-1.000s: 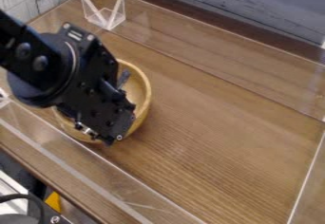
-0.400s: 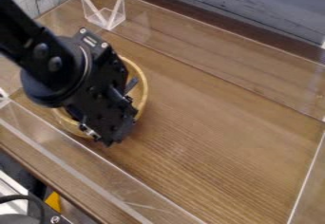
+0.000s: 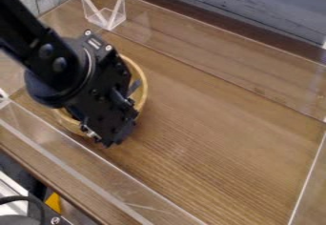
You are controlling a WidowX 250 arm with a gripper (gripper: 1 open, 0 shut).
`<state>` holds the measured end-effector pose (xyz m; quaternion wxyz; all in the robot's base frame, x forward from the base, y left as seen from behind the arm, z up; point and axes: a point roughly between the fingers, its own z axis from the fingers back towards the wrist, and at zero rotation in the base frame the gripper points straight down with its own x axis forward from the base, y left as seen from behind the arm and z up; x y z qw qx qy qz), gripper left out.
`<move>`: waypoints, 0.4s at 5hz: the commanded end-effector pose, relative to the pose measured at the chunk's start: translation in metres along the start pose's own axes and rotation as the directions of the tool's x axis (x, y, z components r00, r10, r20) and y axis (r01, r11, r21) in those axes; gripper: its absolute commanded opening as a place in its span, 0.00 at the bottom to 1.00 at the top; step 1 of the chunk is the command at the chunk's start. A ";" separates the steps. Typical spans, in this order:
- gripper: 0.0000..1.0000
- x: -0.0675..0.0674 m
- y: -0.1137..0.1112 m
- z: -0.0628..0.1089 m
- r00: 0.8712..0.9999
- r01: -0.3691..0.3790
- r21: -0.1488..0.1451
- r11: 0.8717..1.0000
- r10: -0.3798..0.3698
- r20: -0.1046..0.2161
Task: Put the purple eggplant in the brown bowl
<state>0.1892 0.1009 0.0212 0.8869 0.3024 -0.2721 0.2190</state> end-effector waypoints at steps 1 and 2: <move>0.00 -0.036 0.007 -0.008 0.987 0.117 0.033 0.993 -0.113 -0.115; 0.00 -0.037 0.009 -0.007 0.987 0.120 0.042 0.992 -0.115 -0.113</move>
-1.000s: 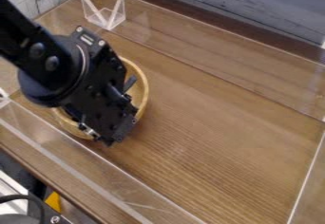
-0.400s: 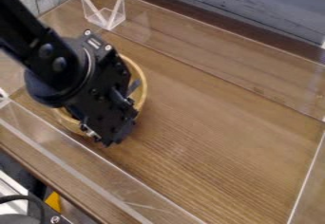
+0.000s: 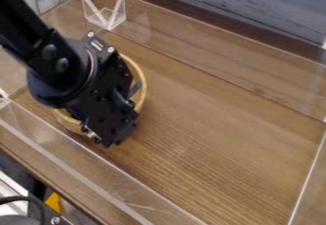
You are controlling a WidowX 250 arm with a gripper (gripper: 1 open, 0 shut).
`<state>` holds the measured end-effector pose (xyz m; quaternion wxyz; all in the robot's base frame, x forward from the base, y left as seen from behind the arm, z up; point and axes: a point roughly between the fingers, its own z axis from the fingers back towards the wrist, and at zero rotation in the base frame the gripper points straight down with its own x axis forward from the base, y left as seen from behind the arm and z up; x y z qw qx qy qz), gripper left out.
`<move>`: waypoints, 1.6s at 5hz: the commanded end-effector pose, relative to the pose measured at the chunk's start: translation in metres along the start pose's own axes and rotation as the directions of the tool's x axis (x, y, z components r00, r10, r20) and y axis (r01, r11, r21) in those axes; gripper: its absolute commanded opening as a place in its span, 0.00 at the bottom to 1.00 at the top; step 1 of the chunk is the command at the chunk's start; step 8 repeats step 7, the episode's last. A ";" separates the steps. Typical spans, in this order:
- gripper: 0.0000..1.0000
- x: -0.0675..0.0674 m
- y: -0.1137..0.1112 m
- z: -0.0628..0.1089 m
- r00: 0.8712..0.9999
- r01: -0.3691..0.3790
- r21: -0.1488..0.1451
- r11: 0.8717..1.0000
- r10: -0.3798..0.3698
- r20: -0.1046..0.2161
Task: Put the purple eggplant in the brown bowl
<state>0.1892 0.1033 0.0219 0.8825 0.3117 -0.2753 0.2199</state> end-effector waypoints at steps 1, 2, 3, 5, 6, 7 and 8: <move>0.00 -0.040 0.010 -0.005 0.985 0.123 0.030 0.992 -0.119 -0.121; 0.00 -0.041 0.012 -0.004 0.985 0.126 0.039 0.991 -0.120 -0.120; 0.00 -0.043 0.015 -0.003 0.985 0.128 0.047 0.991 -0.121 -0.119; 0.00 -0.044 0.019 0.000 0.985 0.130 0.063 0.990 -0.122 -0.120; 0.00 -0.044 0.021 0.002 0.985 0.130 0.069 0.989 -0.121 -0.120; 0.00 -0.043 0.022 0.003 0.985 0.129 0.075 0.989 -0.119 -0.123; 0.00 -0.043 0.022 0.003 0.985 0.129 0.075 0.989 -0.119 -0.123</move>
